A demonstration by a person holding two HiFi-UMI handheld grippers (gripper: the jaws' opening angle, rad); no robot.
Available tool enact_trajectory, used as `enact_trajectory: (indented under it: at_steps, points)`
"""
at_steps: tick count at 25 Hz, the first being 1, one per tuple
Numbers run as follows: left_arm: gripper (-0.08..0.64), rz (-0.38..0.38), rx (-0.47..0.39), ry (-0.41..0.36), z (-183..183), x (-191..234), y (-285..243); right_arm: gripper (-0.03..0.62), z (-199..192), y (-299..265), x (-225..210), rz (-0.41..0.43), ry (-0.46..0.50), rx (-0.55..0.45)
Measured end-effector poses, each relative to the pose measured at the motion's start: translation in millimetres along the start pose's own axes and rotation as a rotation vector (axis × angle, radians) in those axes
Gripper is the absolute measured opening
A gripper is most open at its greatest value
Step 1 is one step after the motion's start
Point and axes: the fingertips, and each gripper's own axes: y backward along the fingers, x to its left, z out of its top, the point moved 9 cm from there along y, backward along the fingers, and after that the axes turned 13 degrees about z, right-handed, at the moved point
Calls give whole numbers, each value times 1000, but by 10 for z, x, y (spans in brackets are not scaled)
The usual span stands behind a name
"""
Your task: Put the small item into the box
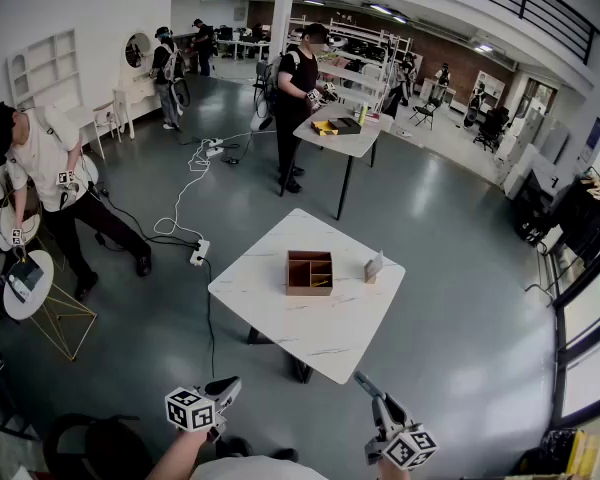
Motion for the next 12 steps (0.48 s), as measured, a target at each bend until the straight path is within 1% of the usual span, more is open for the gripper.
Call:
enact_trajectory:
  at_steps: [12]
  points:
    - [14,-7,7,5,38,103,2,81,-4,-91,73,2,4,-11]
